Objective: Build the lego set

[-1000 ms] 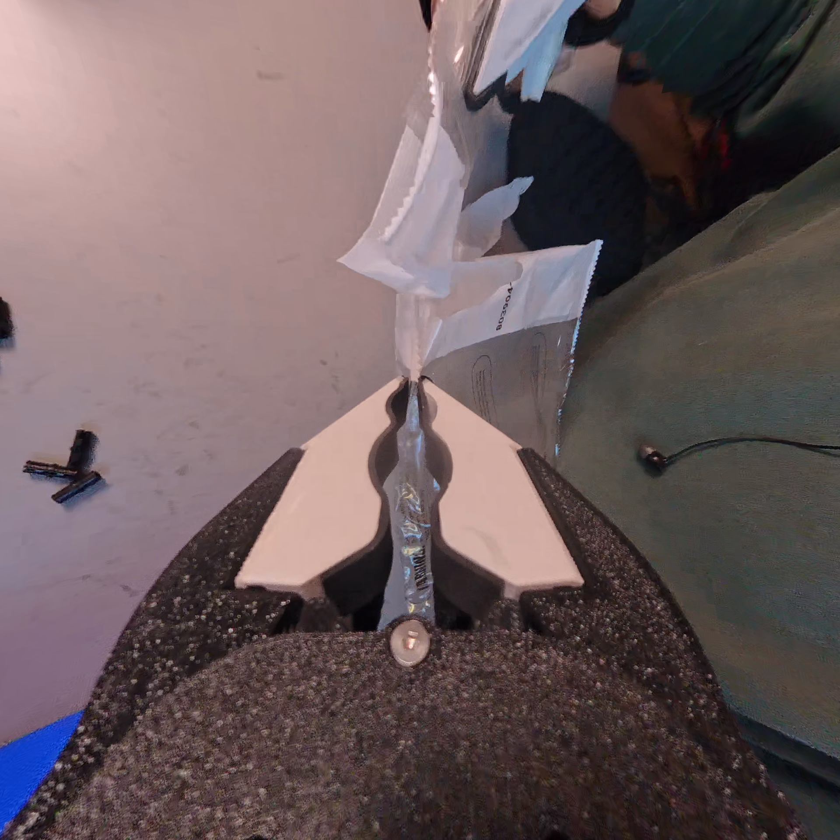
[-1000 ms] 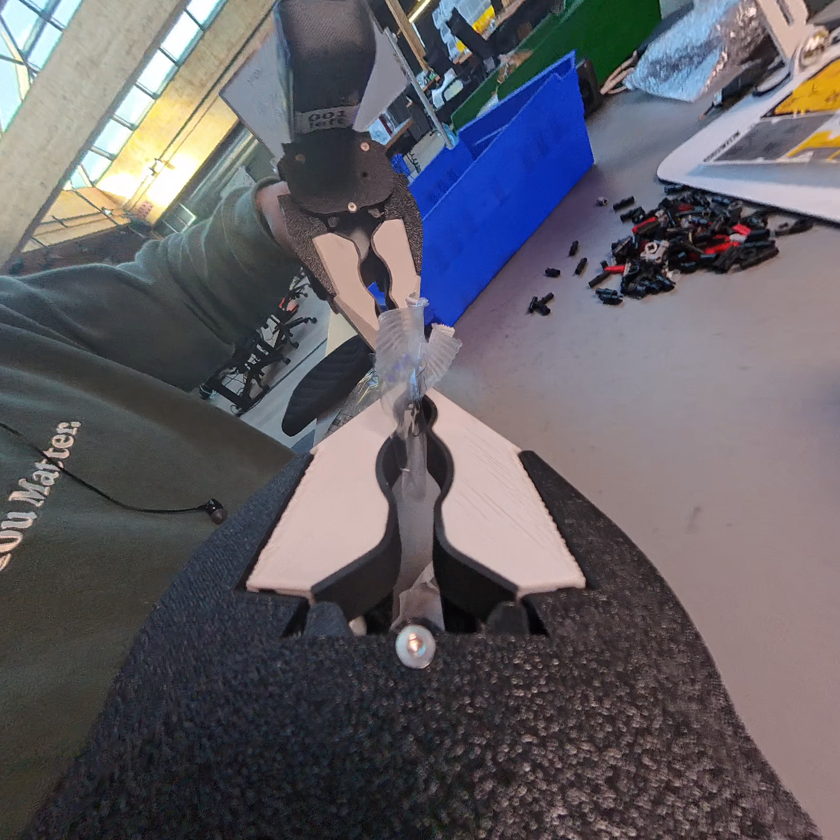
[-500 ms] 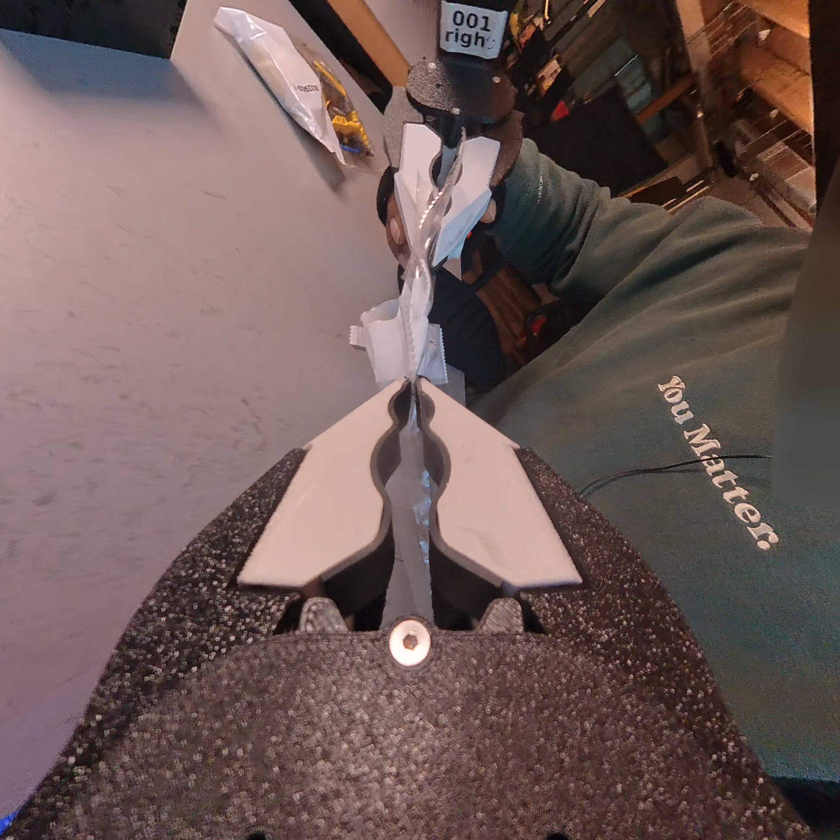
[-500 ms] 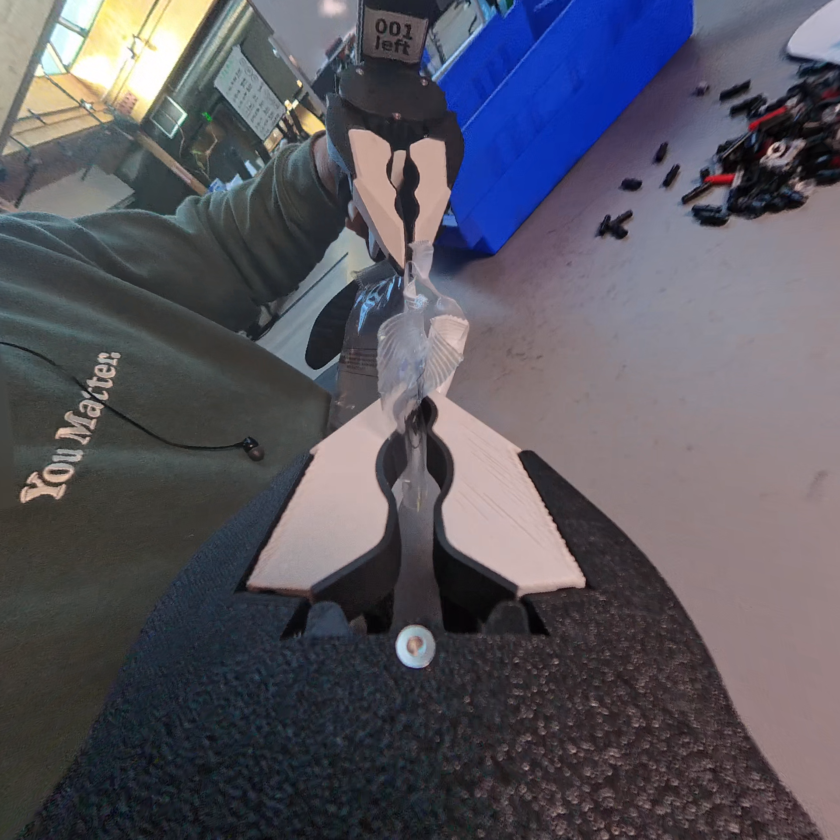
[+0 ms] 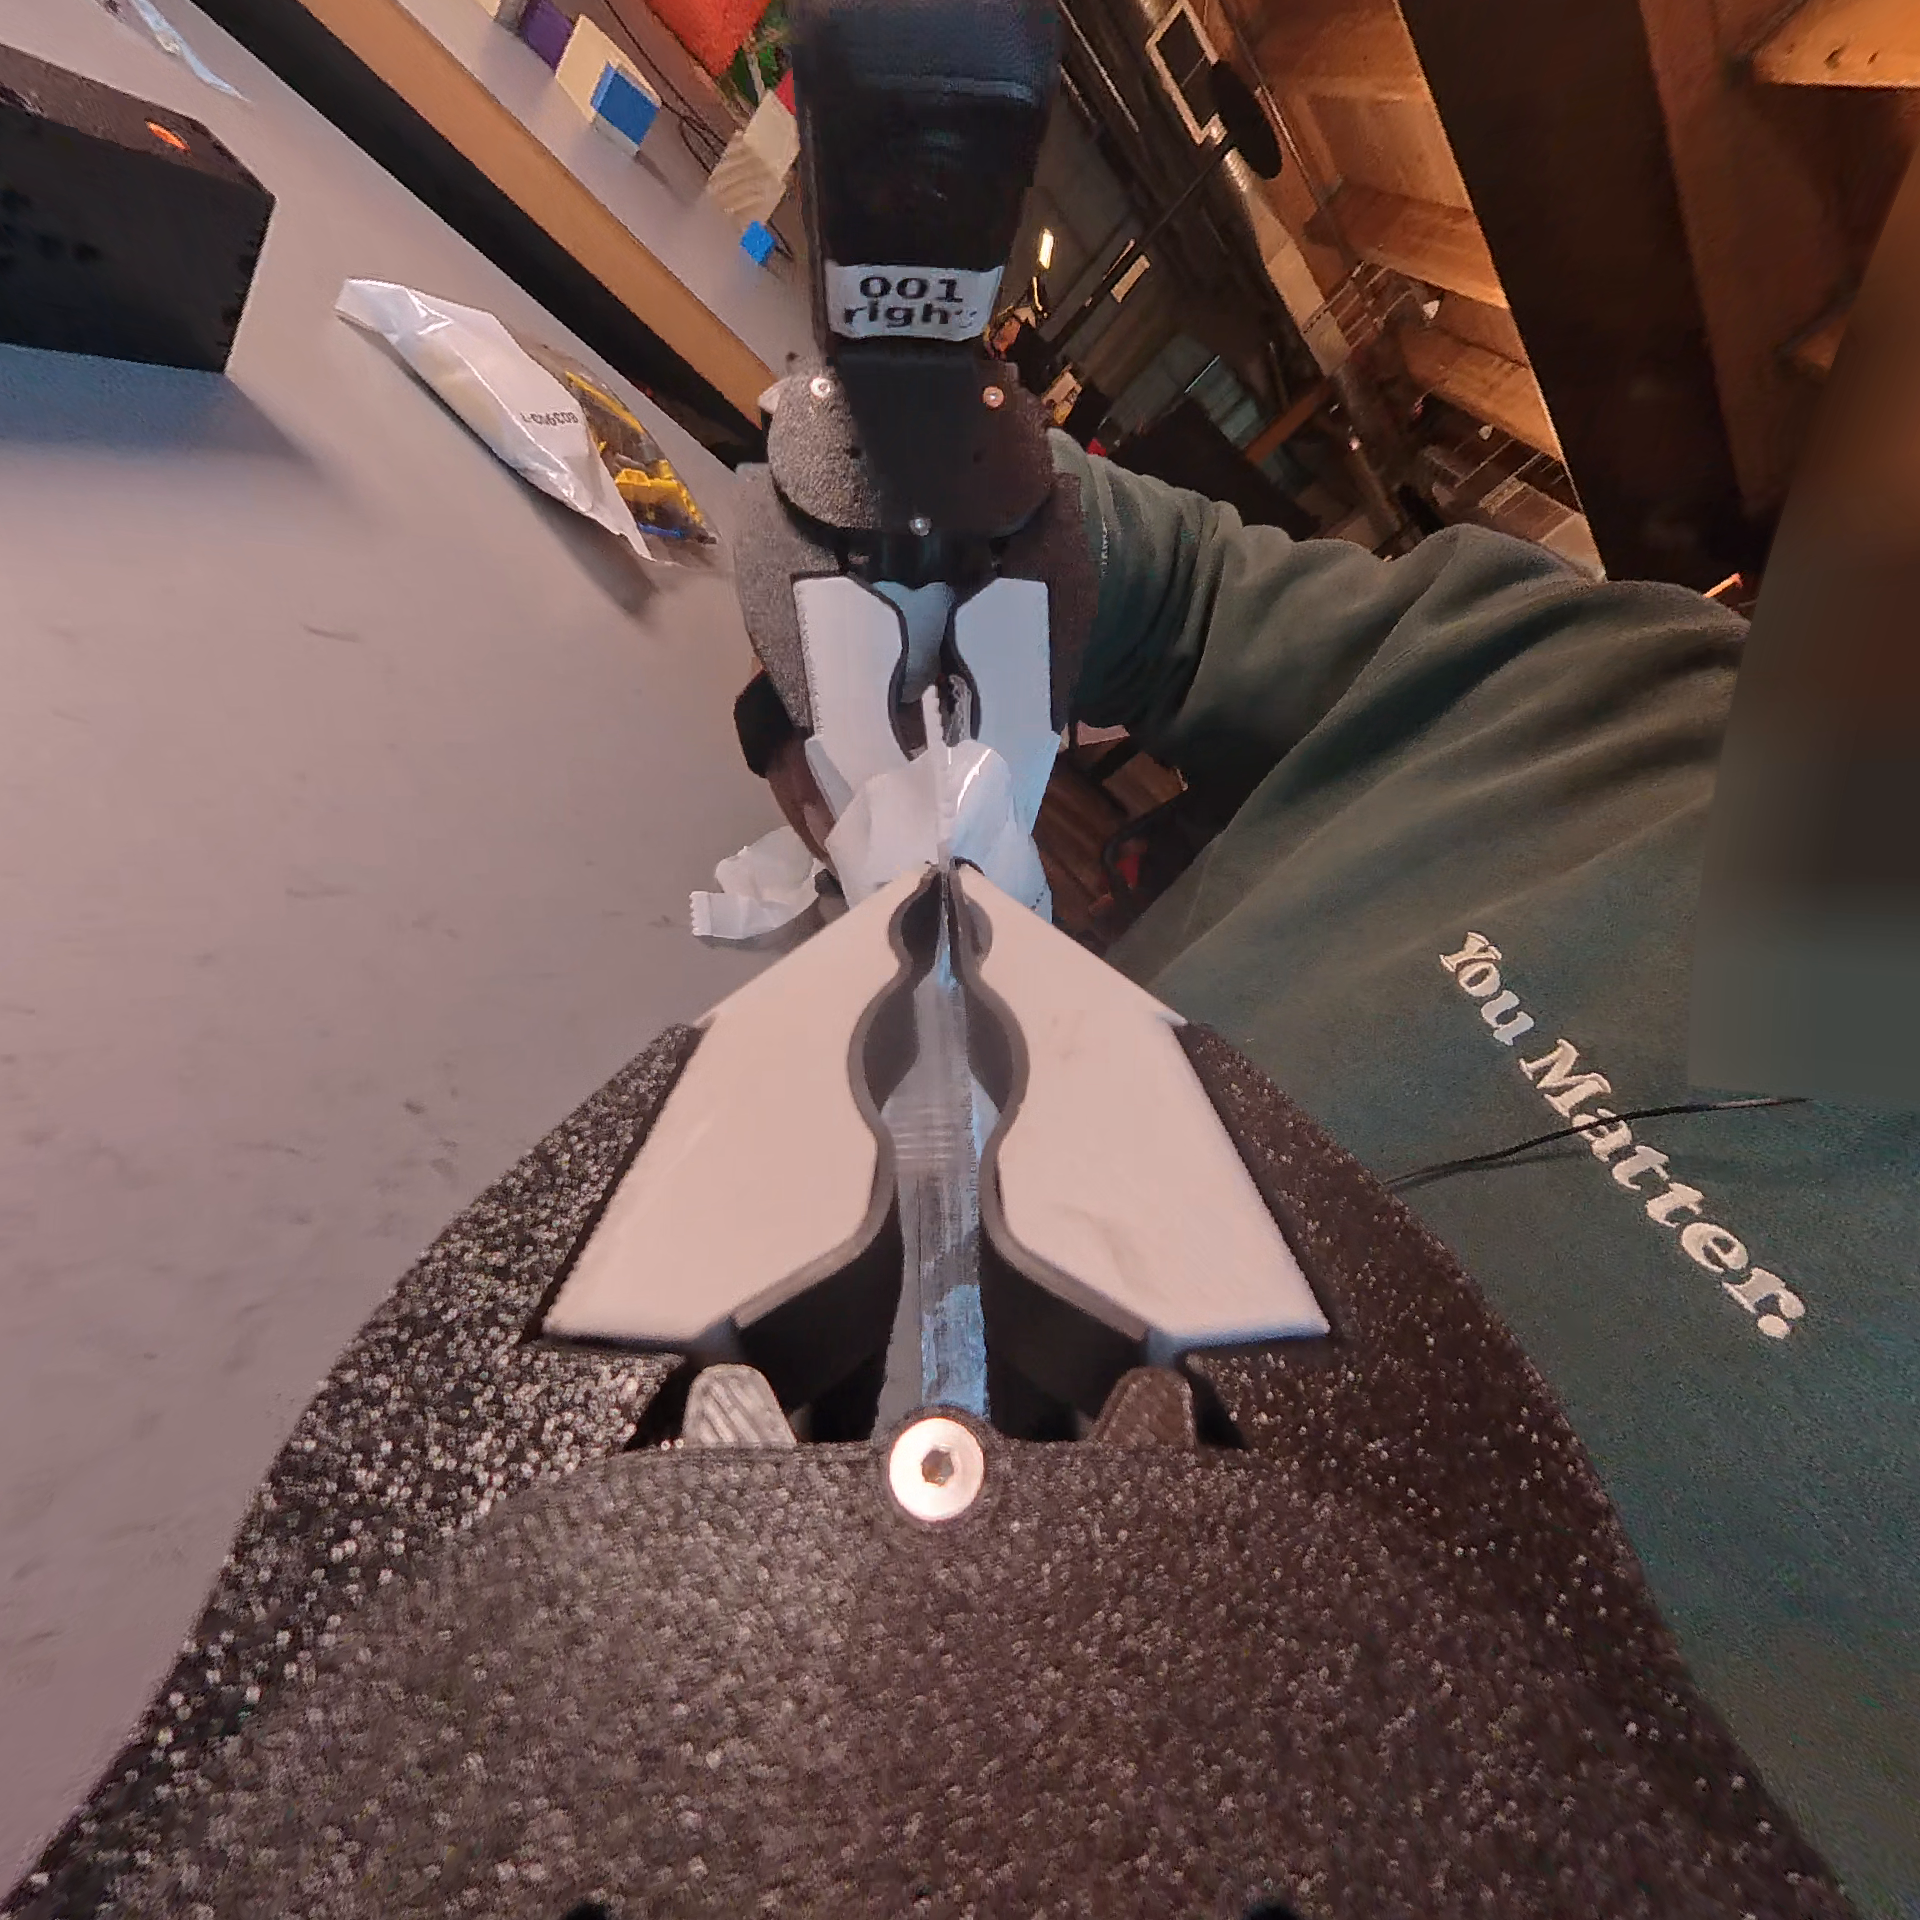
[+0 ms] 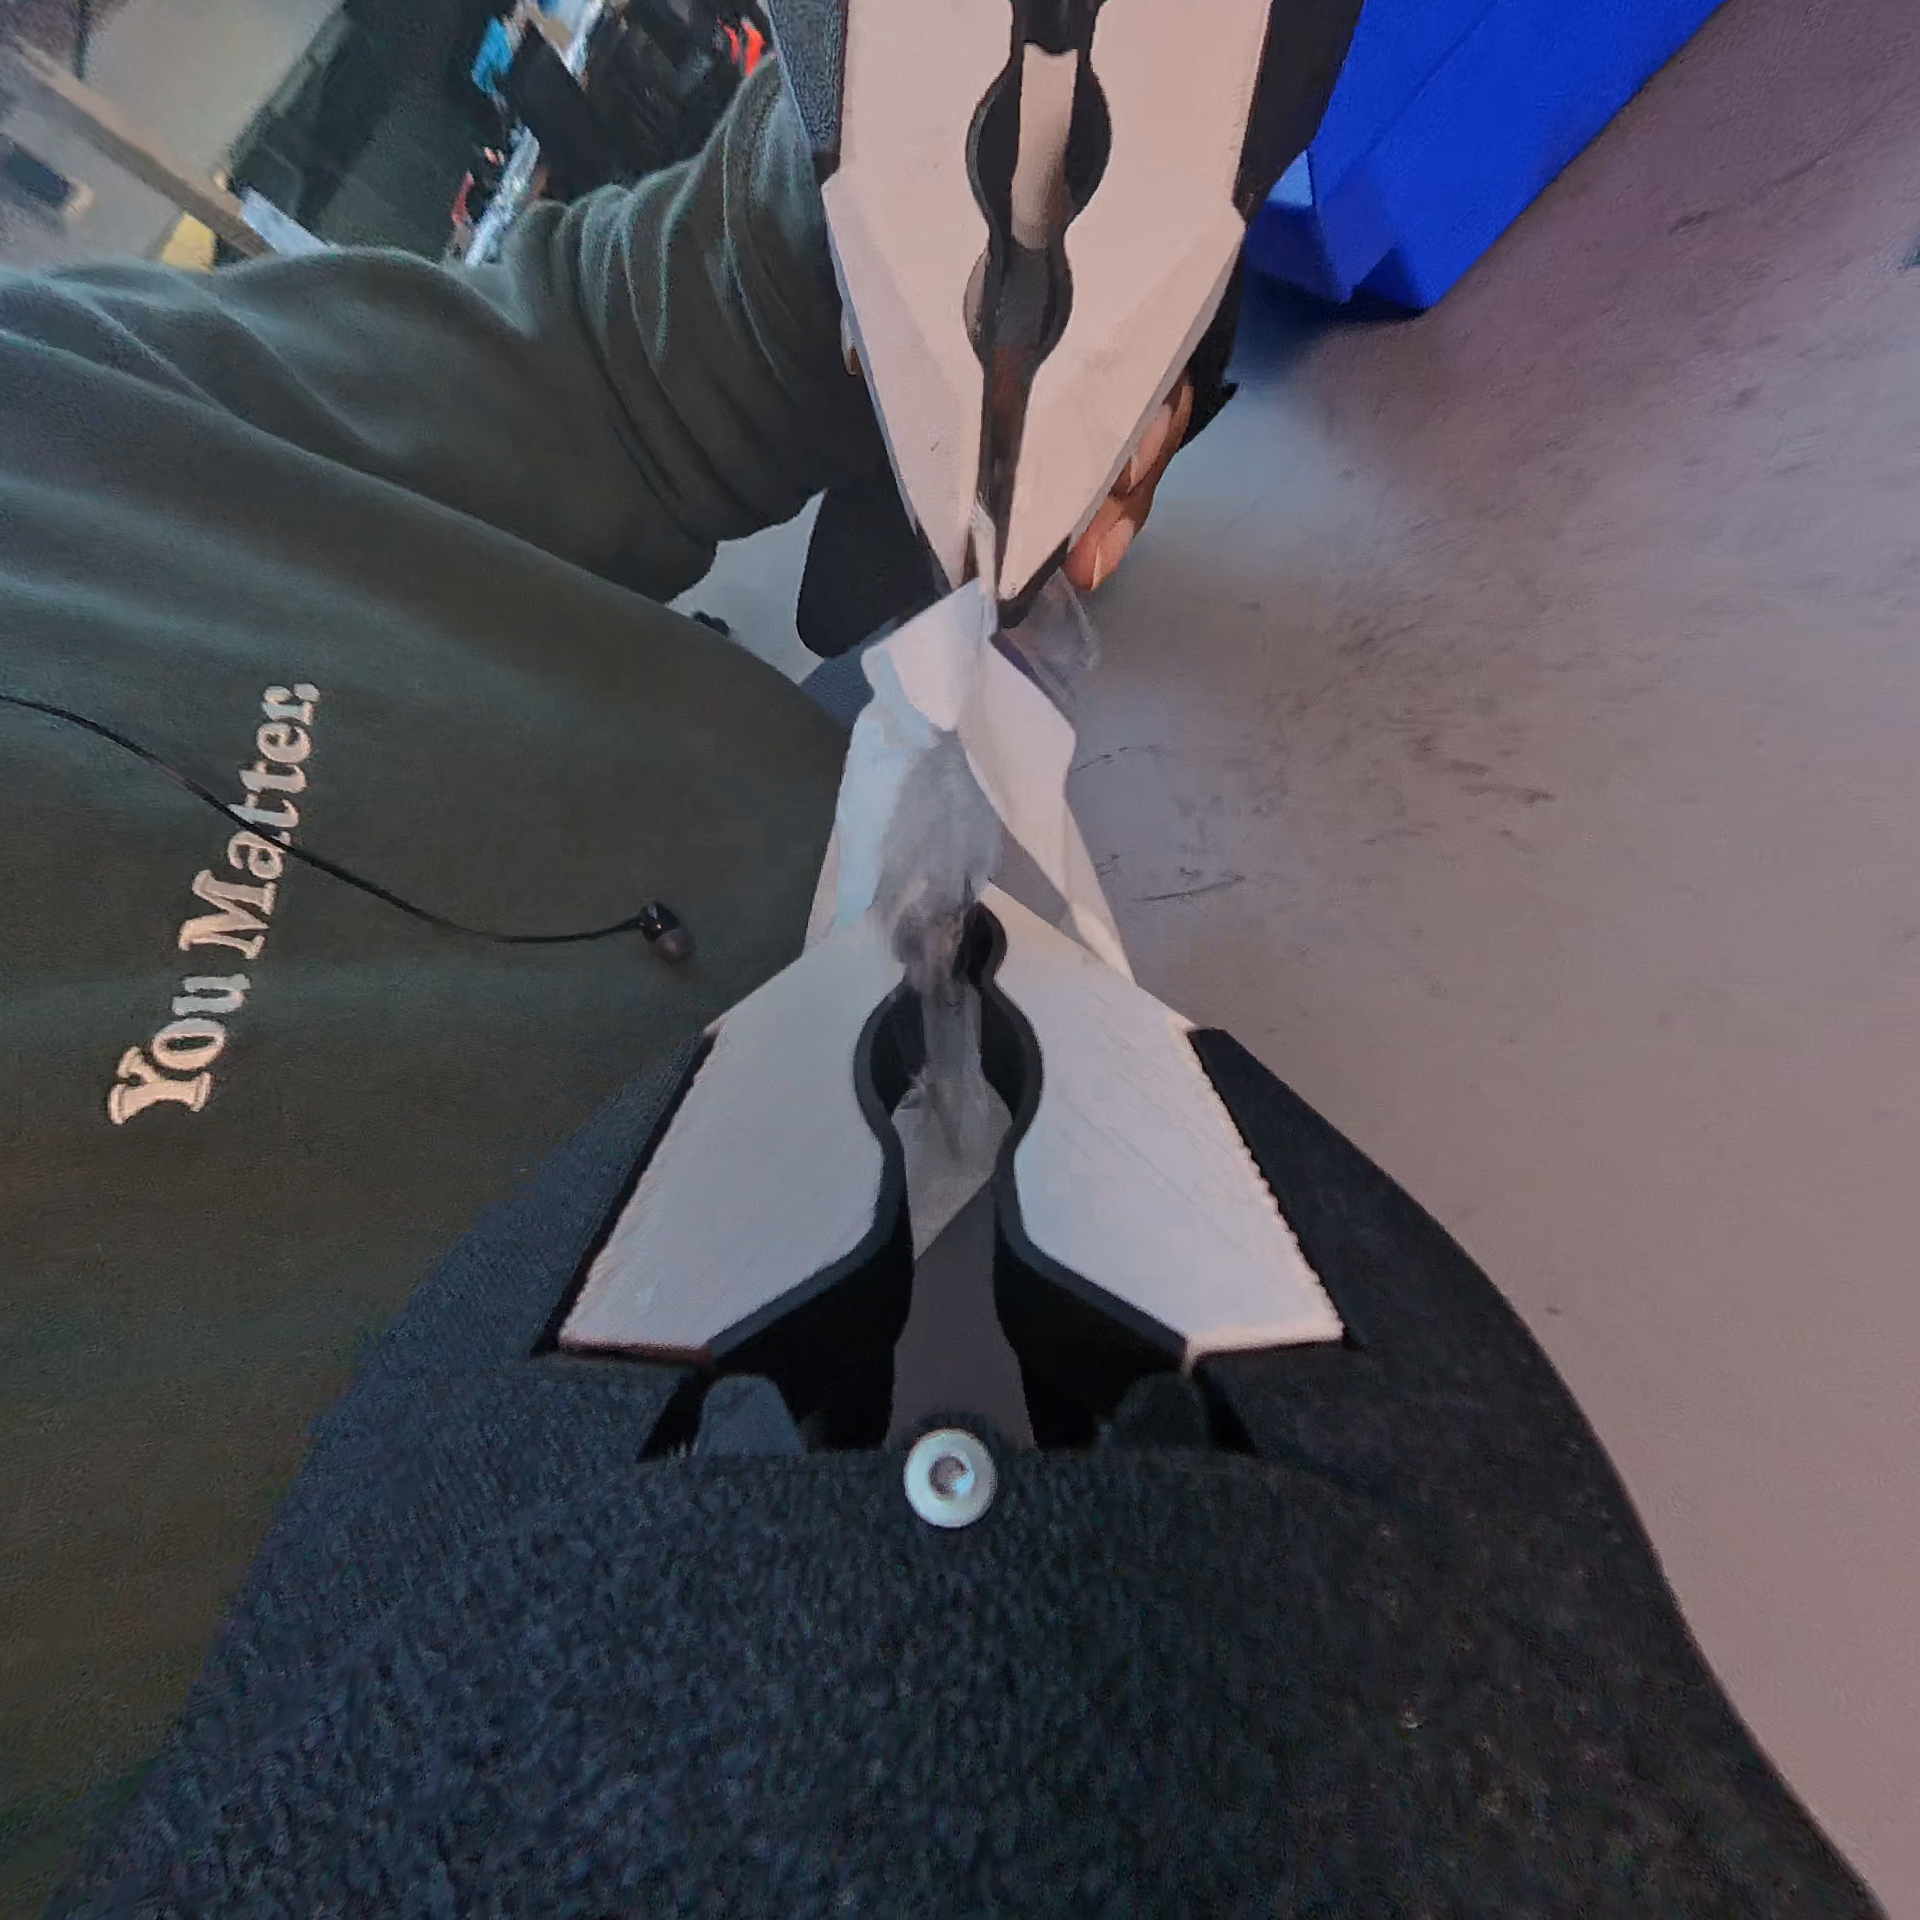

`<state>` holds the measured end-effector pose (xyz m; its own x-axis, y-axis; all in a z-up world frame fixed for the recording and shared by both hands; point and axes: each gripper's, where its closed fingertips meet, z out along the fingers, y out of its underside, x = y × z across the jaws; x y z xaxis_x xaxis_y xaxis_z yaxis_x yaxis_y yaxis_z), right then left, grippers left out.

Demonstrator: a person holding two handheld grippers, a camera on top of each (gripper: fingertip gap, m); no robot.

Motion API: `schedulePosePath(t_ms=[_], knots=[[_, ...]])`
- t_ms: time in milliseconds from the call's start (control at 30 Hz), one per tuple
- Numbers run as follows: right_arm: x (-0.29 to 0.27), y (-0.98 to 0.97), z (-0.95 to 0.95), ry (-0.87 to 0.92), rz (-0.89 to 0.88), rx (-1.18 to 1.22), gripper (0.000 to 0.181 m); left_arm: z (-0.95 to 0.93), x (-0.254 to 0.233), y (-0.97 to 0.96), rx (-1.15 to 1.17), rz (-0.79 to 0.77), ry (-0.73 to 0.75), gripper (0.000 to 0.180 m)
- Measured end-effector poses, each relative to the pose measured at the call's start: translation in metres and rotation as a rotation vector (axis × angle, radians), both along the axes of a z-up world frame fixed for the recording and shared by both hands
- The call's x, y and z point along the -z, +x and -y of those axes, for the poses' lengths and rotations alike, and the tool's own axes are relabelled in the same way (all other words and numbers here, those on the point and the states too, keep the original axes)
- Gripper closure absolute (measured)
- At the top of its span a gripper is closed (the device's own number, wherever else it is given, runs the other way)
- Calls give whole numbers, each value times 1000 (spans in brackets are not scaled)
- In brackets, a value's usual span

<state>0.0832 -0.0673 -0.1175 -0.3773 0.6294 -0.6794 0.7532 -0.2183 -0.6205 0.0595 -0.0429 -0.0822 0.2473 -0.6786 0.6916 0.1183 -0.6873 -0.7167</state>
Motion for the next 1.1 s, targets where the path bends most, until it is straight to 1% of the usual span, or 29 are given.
schedulePosePath(t_ms=[133,233,267,300,367,400,467,533,600,633,700,767,800,900,1033,1100], knots=[[-6,-2,-16,141,-54,16,153,4,6,-4,-23,5,0,179],[-21,1,-30,160,-96,43,146,5,3,-8,-45,21,6,179],[-23,3,-32,171,-102,45,147,5,3,-9,-53,21,8,179],[-24,4,-34,186,-104,41,156,5,4,-10,-60,17,12,179],[-24,4,-33,211,-120,41,179,6,2,-10,-67,14,21,179],[-25,4,-28,201,-127,29,181,6,2,-9,-70,12,24,179],[-20,2,-16,215,-108,-13,181,7,2,-5,-62,7,29,179],[-2,0,-5,321,-75,-77,181,8,1,0,-51,1,38,179],[8,0,9,355,-58,-144,177,8,3,5,-40,-37,54,179],[10,-2,9,381,-62,-146,172,8,4,5,-41,-54,60,179],[3,-5,2,391,-90,-126,161,8,3,2,-54,-48,59,179],[-14,-7,-11,356,-130,-66,159,9,2,-5,-72,-31,54,179],[-23,-7,-18,345,-155,-39,161,10,2,-7,-79,-23,52,179],[-29,-7,-27,383,-180,-9,181,10,2,-10,-91,-5,52,179],[1,-7,-7,484,-114,-117,181,7,0,-4,-79,-8,64,179],[9,-8,5,514,-122,-174,181,8,0,-1,-67,-24,67,179]])
